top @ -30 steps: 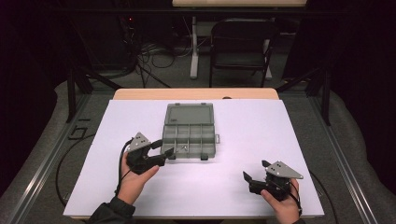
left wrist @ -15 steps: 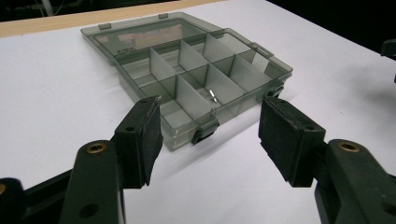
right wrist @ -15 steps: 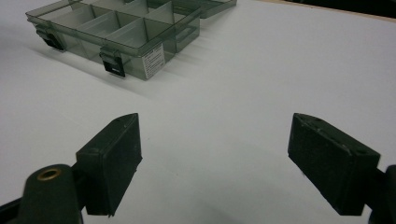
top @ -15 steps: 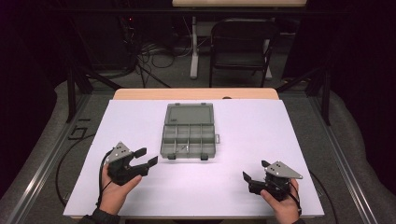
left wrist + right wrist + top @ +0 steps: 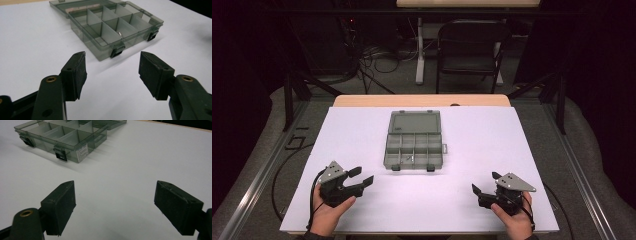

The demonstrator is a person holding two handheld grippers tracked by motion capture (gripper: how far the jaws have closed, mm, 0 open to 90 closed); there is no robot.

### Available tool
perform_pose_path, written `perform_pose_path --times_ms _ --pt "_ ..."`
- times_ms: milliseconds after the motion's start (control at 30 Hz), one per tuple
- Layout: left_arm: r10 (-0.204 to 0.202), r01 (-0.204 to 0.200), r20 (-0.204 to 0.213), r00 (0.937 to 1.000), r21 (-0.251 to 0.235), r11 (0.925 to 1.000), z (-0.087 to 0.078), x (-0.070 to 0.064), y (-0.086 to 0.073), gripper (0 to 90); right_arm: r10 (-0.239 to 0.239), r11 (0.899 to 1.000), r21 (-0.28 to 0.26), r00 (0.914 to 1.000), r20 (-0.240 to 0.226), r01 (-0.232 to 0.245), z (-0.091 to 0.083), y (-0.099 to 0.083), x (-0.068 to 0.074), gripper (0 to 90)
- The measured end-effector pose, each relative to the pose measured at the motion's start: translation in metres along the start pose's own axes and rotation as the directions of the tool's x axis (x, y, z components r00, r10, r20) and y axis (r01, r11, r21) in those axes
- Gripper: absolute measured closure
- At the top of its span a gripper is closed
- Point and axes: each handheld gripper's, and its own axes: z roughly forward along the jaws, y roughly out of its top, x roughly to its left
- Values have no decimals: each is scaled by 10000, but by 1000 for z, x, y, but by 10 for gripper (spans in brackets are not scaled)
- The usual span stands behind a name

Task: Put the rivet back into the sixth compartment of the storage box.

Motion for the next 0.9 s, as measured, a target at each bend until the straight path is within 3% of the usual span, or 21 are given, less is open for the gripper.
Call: perform_pose_path --times_ms 33,100,233,600,900 --pt "-87 87 60 9999 70 9999 0 1 -3 394 22 9998 -178 10000 80 -21 1 -1 0 170" --pt "-112 110 145 9998 121 9999 1 3 -6 395 -25 10000 50 10000 74 25 -1 0 0 170" --pt "-133 130 150 9998 213 9997 3 5 -10 395 -24 10000 21 10000 74 23 -1 0 -1 173" --pt "-518 521 -158 9985 227 9984 5 18 -14 395 -26 10000 -3 10000 74 26 -1 0 -2 173" --pt "-367 375 -195 9991 421 9984 8 19 -15 395 -19 10000 48 9999 117 19 0 0 -3 173"
